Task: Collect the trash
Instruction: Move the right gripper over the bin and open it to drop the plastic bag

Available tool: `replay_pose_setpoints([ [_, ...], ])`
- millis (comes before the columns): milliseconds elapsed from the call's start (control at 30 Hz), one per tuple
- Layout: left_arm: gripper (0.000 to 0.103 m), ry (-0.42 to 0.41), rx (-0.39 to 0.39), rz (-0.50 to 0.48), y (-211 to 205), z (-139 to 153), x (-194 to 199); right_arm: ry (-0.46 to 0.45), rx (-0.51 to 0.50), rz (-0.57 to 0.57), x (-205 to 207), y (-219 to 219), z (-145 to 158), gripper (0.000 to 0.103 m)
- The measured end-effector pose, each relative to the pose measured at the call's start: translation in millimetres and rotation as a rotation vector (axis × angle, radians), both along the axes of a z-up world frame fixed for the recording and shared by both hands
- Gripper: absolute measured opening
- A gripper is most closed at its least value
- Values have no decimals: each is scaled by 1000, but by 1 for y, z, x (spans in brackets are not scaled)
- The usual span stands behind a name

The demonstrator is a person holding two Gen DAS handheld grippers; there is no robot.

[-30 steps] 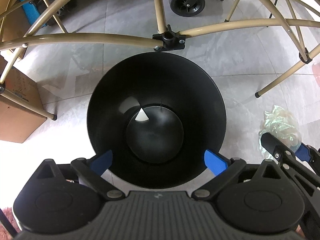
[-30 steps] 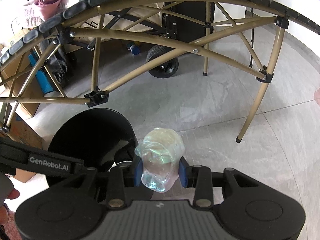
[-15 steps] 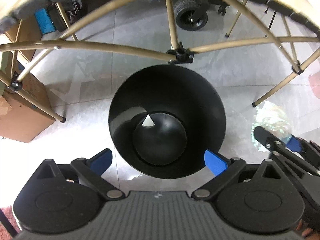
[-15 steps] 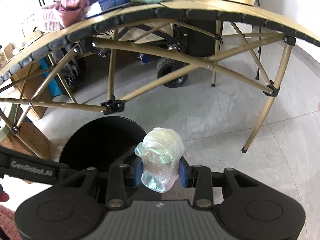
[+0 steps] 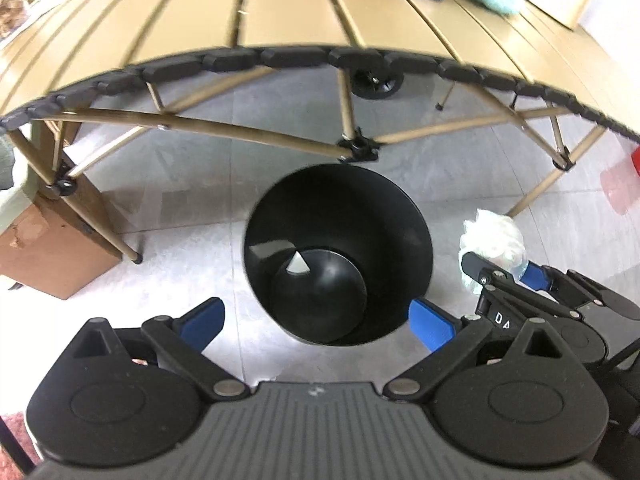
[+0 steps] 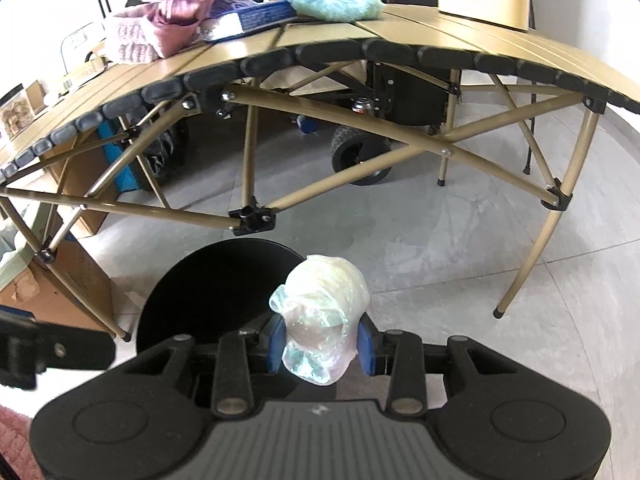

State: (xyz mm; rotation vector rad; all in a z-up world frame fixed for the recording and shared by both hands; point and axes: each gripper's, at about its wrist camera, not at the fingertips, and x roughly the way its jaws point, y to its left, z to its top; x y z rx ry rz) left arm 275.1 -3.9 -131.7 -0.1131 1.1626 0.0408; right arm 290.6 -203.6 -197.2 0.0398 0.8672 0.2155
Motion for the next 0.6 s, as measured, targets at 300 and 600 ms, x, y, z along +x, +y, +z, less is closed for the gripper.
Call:
replay_pose_setpoints([
  [300, 101, 8, 111, 109, 71, -9, -19, 14, -6, 110, 4, 41, 8, 36],
  [600, 101, 31, 93, 167, 105, -26, -19, 100, -49, 161, 20, 82, -6, 36],
])
